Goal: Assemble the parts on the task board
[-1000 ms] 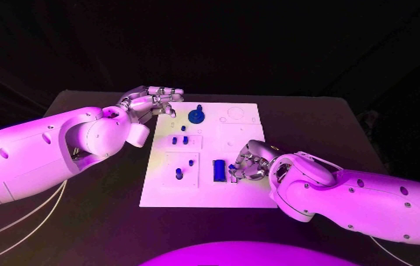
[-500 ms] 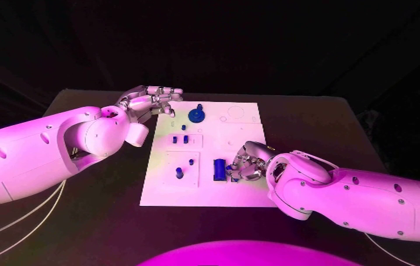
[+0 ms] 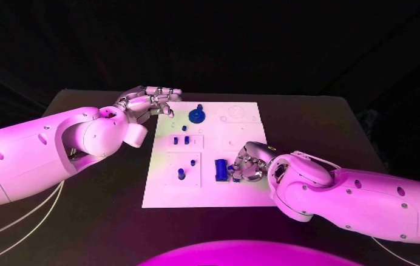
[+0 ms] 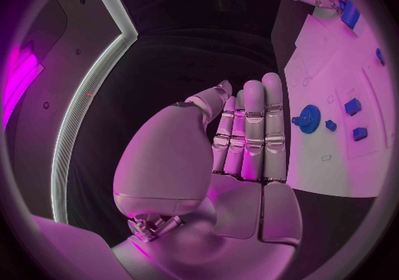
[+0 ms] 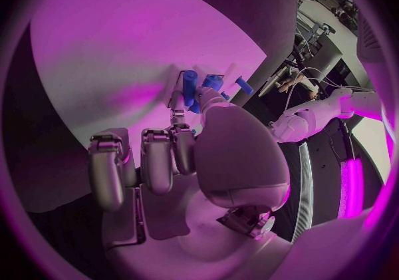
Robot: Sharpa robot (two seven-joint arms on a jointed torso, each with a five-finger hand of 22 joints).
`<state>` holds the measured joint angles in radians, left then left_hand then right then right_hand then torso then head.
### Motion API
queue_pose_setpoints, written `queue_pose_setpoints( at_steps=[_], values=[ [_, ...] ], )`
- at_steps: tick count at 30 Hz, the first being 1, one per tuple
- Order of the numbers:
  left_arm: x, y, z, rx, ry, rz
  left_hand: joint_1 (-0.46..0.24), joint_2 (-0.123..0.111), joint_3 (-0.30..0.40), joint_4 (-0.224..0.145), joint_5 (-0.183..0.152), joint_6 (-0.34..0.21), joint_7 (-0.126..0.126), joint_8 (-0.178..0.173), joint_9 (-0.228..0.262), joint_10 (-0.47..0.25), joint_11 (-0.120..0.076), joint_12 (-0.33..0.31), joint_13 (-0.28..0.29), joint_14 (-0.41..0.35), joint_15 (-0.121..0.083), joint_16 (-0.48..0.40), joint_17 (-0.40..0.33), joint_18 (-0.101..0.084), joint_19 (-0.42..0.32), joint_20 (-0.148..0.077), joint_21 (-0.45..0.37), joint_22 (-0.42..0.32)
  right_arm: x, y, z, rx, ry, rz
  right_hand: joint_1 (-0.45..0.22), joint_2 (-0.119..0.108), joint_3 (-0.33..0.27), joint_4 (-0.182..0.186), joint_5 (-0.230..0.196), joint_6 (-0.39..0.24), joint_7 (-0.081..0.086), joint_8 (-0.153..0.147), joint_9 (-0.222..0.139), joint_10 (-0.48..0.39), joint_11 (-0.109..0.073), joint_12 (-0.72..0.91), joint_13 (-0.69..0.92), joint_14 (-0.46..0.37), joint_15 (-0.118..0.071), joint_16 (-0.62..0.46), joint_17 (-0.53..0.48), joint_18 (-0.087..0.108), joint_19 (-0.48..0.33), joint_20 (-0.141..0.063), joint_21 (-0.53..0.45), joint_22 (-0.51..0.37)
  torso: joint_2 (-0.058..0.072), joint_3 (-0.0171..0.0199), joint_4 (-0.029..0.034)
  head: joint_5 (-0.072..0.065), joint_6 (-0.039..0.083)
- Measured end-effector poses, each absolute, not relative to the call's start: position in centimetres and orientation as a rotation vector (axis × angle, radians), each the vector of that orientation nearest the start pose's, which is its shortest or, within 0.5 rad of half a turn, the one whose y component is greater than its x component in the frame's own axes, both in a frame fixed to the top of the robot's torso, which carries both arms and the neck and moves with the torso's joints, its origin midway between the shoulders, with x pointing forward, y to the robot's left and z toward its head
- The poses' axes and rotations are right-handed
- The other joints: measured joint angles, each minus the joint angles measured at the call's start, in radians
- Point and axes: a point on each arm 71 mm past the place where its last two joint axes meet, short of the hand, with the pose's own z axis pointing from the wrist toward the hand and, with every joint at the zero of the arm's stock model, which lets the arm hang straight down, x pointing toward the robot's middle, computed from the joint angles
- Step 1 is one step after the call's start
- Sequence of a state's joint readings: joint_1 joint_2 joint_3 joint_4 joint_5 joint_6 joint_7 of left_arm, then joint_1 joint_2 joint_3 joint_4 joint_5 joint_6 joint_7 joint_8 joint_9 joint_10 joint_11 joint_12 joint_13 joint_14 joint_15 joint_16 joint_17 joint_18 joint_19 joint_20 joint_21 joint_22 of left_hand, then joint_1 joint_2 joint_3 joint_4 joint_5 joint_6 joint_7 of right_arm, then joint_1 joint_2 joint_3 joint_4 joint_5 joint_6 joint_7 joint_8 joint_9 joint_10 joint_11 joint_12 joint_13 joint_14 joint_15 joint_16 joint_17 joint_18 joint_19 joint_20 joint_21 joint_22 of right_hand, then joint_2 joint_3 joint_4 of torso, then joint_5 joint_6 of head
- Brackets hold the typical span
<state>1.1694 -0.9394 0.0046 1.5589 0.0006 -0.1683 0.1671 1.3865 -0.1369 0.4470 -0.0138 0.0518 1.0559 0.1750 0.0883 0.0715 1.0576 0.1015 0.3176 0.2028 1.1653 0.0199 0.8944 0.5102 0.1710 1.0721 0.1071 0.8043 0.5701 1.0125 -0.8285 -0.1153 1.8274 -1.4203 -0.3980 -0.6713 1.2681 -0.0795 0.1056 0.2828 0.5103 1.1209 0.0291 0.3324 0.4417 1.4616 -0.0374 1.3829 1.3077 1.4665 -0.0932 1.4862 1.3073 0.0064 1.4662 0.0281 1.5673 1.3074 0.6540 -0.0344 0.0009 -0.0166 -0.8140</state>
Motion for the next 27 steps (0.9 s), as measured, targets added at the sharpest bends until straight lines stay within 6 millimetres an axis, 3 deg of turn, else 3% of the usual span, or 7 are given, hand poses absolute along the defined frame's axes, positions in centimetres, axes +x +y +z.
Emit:
queue_pose_setpoints(
  at_steps=[3,27],
  values=[
    [47.75,23.79,-18.79,-1.241,1.643,-1.514,0.0,0.0,0.0,0.0,0.0,0.0,0.0,0.0,0.0,0.0,0.0,0.0,0.0,0.0,0.0,0.0,0.0,0.0,0.0,0.0,0.0,0.0,37.2,-14.34,-26.75,0.17,2.017,0.482,0.0,0.0,0.0,0.0,0.0,0.0,0.0,0.0,0.001,0.0,0.0,0.0,0.0,0.0,0.0,0.0,0.0,0.0,0.0,-0.007,0.0,0.0,0.0,0.0001,0.0001,-0.001,0.001],
    [47.73,23.75,-18.83,-1.241,1.654,-1.517,0.0,0.0,0.0,0.0,0.0,0.0,0.0,0.0,0.0,0.0,0.0,0.0,0.0,0.0,0.0,-0.005,-0.001,0.0,0.0,0.0,-0.005,-0.001,37.09,-14.77,-26.35,0.148,1.972,0.461,-0.007,-0.007,0.007,0.001,0.001,0.005,0.003,0.003,0.005,0.0,0.0,0.004,0.0,0.0,0.0,0.0,0.001,0.0,0.0,-0.007,0.0,0.001,0.0,-0.0019,0.0055,-0.009,-0.002]
  ],
)
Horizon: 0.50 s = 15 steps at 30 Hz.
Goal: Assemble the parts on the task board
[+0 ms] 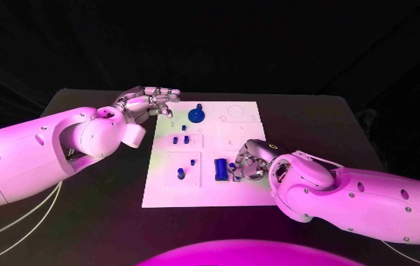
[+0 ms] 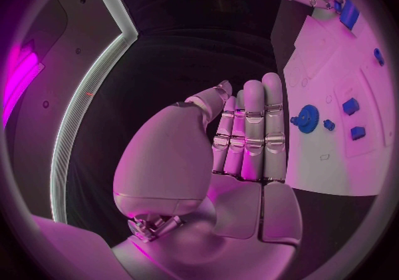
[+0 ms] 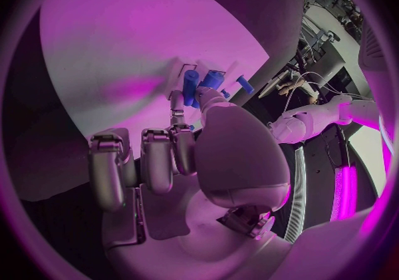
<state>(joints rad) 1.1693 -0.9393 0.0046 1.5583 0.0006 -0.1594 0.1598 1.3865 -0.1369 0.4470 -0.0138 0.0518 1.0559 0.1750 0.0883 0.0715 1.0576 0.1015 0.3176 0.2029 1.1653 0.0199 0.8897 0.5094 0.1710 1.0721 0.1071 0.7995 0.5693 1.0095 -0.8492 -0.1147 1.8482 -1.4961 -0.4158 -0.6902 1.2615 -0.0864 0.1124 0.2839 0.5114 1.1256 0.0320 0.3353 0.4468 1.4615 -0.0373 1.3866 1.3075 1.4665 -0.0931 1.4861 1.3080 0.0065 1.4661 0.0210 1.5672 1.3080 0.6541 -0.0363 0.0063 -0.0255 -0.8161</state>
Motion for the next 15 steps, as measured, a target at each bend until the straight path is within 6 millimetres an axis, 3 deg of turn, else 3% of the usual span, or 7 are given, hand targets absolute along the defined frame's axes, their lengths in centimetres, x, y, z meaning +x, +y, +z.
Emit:
queue_pose_setpoints(
  at_steps=[15],
  values=[
    [47.7,23.73,-18.85,-1.241,1.659,-1.519,0.0,0.0,0.0,0.0,0.0,0.0,0.0,0.0,0.0,0.0,0.0,0.0,0.0,0.0,0.0,0.0,0.0,0.0,0.0,0.0,0.0,0.0,37.27,-15.04,-26.32,0.142,1.976,0.45,-0.013,0.003,0.003,0.003,0.0,0.004,-0.003,0.005,0.003,0.004,-0.004,0.004,0.0,0.0,0.0,0.003,0.0,0.0,0.0,0.0,-0.001,0.0,0.0,-0.0005,0.0023,-0.002,0.0]
  ],
)
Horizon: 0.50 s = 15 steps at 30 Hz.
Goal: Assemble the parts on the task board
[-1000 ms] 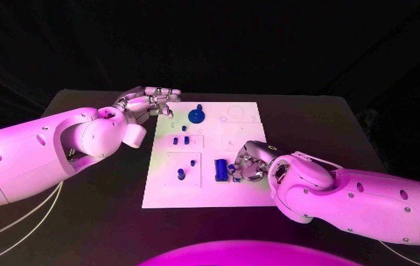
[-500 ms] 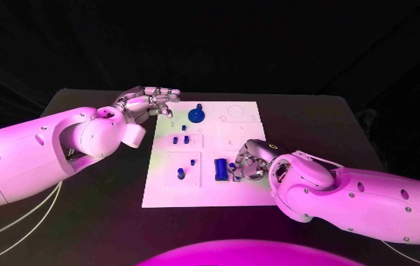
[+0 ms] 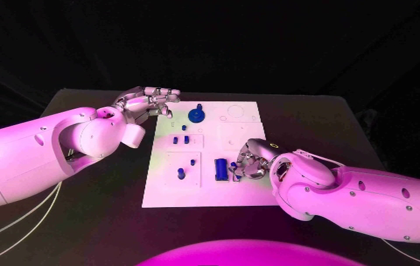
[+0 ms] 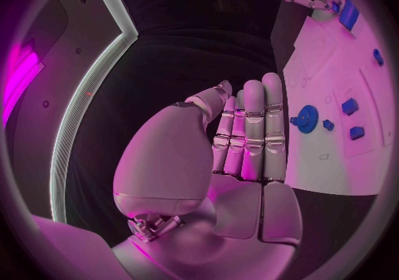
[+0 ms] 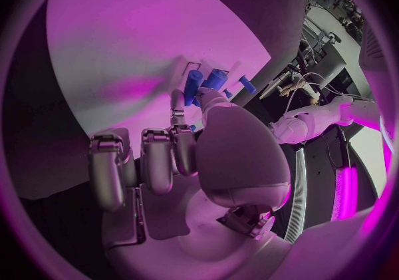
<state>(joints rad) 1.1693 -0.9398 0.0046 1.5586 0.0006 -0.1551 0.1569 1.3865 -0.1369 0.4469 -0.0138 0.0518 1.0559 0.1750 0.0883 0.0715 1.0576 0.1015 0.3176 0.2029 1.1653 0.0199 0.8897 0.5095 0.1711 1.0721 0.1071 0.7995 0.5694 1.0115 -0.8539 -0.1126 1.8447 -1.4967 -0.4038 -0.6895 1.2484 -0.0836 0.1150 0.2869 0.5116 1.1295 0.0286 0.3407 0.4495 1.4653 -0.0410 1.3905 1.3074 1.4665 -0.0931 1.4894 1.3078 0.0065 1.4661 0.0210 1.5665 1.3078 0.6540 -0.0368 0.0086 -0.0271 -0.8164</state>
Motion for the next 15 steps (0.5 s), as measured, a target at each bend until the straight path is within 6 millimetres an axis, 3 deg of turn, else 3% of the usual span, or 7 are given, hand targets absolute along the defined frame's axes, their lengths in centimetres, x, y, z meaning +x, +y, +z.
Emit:
queue_pose_setpoints(
  at_steps=[6,15],
  values=[
    [47.7,23.74,-18.85,-1.241,1.661,-1.519,0.0,0.0,0.0,0.0,0.0,0.0,0.0,0.0,0.0,0.0,0.0,0.0,0.0,0.0,0.0,0.0,0.0,0.0,0.0,0.0,0.0,0.0,37.27,-15.23,-26.48,0.136,1.985,0.441,-0.017,0.012,0.0,0.0,0.0,0.013,-0.006,0.003,0.003,0.0,0.0,0.004,0.0,0.0,0.0,0.0,0.0,0.0,0.0,0.0,0.0,0.0,0.0,-0.0002,0.0006,0.0,-0.001],
    [47.68,23.75,-18.86,-1.242,1.664,-1.52,0.0,0.0,0.0,0.0,0.0,0.0,0.0,0.0,0.0,-0.004,0.004,0.0,-0.001,0.0,0.0,0.0,-0.001,0.0,0.0,0.0,0.0,-0.001,37.16,-15.45,-26.84,0.117,2.011,0.422,-0.029,0.003,0.003,0.003,0.003,0.013,-0.006,0.008,0.005,0.0,0.0,0.008,0.0,0.0,0.0,0.0,0.0,0.0,0.0,0.0,0.0,0.0,0.001,-0.0003,0.0012,0.0,-0.002]
  ],
)
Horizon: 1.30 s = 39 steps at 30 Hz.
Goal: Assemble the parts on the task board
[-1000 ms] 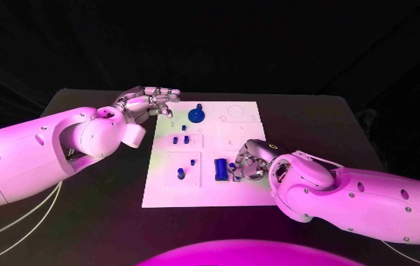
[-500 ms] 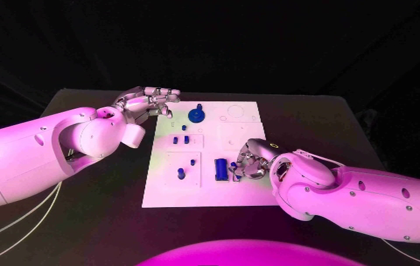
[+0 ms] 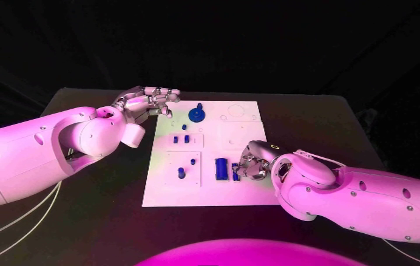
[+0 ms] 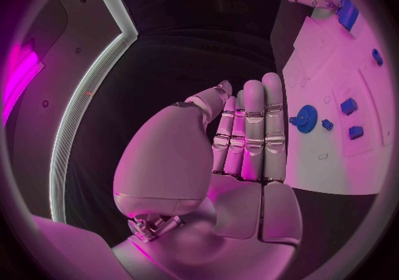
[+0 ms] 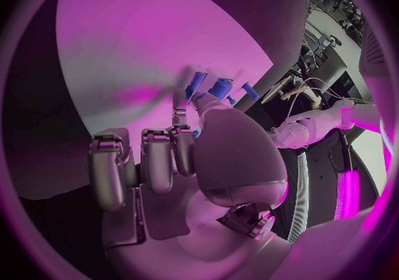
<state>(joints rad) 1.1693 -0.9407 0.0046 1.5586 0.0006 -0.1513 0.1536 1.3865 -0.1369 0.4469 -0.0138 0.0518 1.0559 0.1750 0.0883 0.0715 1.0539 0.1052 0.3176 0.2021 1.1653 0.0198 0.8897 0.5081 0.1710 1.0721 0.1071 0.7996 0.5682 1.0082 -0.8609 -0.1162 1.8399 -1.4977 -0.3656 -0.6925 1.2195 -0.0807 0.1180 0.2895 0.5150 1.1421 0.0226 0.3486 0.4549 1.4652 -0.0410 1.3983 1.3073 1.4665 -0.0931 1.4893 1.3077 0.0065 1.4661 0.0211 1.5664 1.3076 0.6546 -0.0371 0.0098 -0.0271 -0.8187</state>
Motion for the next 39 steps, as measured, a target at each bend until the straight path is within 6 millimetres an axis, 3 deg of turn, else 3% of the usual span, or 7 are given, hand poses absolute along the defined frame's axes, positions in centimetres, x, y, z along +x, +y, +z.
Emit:
queue_pose_setpoints(
  at_steps=[18,24,26,30,33,37,39],
  values=[
    [47.7,23.8,-18.9,-1.242,1.668,-1.52,0.0,0.0,0.0,0.0,0.0,0.0,0.0,0.0,0.0,0.0,0.0,0.0,0.0,0.0,0.0,0.0,0.0,0.0,0.0,0.0,0.0,0.0,37.0,-15.5,-26.8,0.106,2.014,0.418,-0.027,-0.006,0.0,0.0,-0.029,0.0,0.0,0.0,0.001,0.0,0.0,0.0,0.0,0.0,0.0,0.0,0.0,0.0,0.0,0.0,0.0,0.0,0.0,-0.0006,0.0016,-0.003,0.003],
    [47.7,23.8,-18.9,-1.244,1.667,-1.517,0.0,0.0,0.0,0.0,0.0,0.0,0.0,0.0,0.0,0.0,0.0,0.0,0.0,-0.003,0.003,0.0,0.0,0.0,0.004,0.004,0.0,0.0,37.0,-16.4,-26.2,0.14,1.979,0.427,-0.056,-0.035,-0.006,0.0,-0.071,-0.042,0.019,-0.013,-0.002,-0.022,0.009,-0.088,0.001,0.0,0.0,-0.018,0.0,0.0,0.0,0.0,-0.041,0.0,-0.002,-0.0005,0.0016,-0.001,0.009],
    [47.8,23.9,-19.0,-1.245,1.667,-1.515,0.0,0.0,-0.002,0.002,0.0,-0.002,0.001,0.0,0.0,0.0,0.0,0.001,0.0,-0.003,0.003,0.0,-0.002,0.0,0.004,0.004,0.0,-0.002,37.2,-16.8,-25.7,0.156,1.952,0.448,-0.064,-0.044,-0.014,0.001,-0.092,-0.087,0.037,-0.041,-0.013,-0.068,0.026,-0.166,-0.003,-0.001,0.01,-0.04,0.0,0.006,0.0,0.0,-0.103,0.0,-0.003,-0.0006,0.0013,-0.001,0.014],
    [48.0,24.0,-19.2,-1.246,1.662,-1.51,-0.023,0.004,-0.018,0.018,0.0,-0.007,0.0,0.0,0.0,-0.007,0.0,0.005,-0.001,-0.003,0.003,0.0,-0.004,0.0,0.004,0.004,-0.01,-0.006,38.4,-17.3,-24.6,0.185,1.886,0.54,-0.047,-0.062,-0.043,-0.006,-0.057,-0.133,0.068,-0.079,-0.029,-0.138,0.052,-0.273,-0.065,0.0,0.029,-0.086,-0.01,0.032,-0.003,0.025,-0.224,0.001,-0.008,-0.0018,-0.0012,0.0,0.022],
    [48.2,23.9,-19.5,-1.248,1.649,-1.511,-0.047,-0.007,-0.036,0.033,0.0,-0.007,0.0,0.0,0.0,-0.007,0.0,0.012,-0.001,-0.007,0.007,0.0,-0.007,0.0,0.004,0.004,-0.02,-0.012,39.8,-17.8,-23.8,0.215,1.838,0.628,-0.001,-0.048,-0.06,-0.016,-0.13,-0.157,0.081,-0.096,-0.037,-0.231,0.065,-0.416,-0.17,-0.004,0.044,-0.18,-0.128,0.071,-0.072,0.039,-0.394,0.0,-0.015,-0.0024,-0.0044,0.001,0.031],
    [48.7,23.6,-19.8,-1.256,1.613,-1.513,-0.058,-0.011,-0.078,0.047,0.0,-0.013,-0.001,0.0,0.0,-0.02,0.005,0.025,-0.003,-0.09,0.021,-0.067,-0.044,0.0,-0.049,0.022,-0.093,-0.051,42.0,-18.8,-23.1,0.308,1.803,0.751,0.083,-0.016,-0.077,-0.029,-0.189,-0.203,0.113,-0.125,-0.049,-0.436,0.096,-0.672,-0.365,-0.161,0.078,-0.494,-0.477,0.149,-0.308,0.067,-0.869,-0.038,-0.029,-0.0049,-0.0078,0.001,0.05],
    [49.0,23.6,-20.0,-1.263,1.586,-1.509,-0.058,-0.01,-0.085,0.054,0.0,-0.018,0.003,0.0,0.0,-0.035,0.014,0.023,-0.012,-0.15,0.035,-0.137,-0.081,0.0,-0.096,0.035,-0.148,-0.081,43.2,-19.3,-23.0,0.389,1.792,0.82,0.128,0.001,-0.075,-0.042,-0.212,-0.233,0.132,-0.137,-0.061,-0.507,0.12,-0.755,-0.437,-0.27,0.103,-0.664,-0.625,0.157,-0.413,0.087,-1.049,-0.109,-0.037,-0.0067,-0.0095,0.001,0.059]
  ],
)
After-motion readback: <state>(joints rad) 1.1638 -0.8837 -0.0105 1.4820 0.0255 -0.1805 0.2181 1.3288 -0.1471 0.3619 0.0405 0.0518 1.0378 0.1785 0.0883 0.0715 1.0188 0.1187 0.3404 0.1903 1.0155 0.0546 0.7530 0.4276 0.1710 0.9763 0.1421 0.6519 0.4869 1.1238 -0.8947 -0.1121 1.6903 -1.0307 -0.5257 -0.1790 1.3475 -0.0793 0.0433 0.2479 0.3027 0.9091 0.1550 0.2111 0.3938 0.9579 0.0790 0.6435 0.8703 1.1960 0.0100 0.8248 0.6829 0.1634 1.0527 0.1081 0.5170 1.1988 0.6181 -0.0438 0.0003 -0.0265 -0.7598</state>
